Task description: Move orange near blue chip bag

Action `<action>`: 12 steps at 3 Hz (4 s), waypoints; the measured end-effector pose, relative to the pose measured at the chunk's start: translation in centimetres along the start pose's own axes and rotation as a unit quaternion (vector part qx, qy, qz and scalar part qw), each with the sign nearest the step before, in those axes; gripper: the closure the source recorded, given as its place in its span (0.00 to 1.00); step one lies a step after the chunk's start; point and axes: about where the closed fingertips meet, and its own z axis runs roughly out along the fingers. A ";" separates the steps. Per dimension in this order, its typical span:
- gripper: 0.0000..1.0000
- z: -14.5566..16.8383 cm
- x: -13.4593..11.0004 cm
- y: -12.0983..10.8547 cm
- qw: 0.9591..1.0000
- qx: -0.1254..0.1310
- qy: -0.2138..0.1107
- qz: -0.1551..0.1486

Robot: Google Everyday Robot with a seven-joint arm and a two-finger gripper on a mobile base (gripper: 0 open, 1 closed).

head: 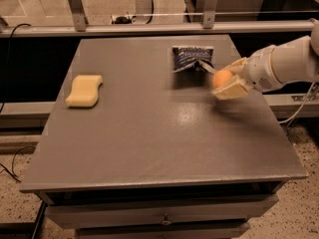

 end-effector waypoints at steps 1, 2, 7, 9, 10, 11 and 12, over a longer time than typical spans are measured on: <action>1.00 1.0 0.7 -1.9 1.000 0.011 -0.003 0.004; 0.84 2.0 0.8 -2.9 1.000 0.010 -0.004 0.007; 0.00 4.8 0.2 -2.7 1.000 -0.026 -0.010 0.008; 0.00 2.8 -0.6 -2.5 0.998 -0.045 -0.044 0.007; 0.00 -1.1 -1.6 -2.8 0.995 -0.060 -0.085 0.000; 0.00 -5.2 -2.0 -2.7 0.988 -0.083 -0.127 -0.006; 0.00 -6.1 -2.7 -2.3 0.986 -0.097 -0.137 -0.013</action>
Offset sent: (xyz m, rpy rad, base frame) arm 0.0511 -0.0119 -0.0158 0.0198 -0.0064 -0.0308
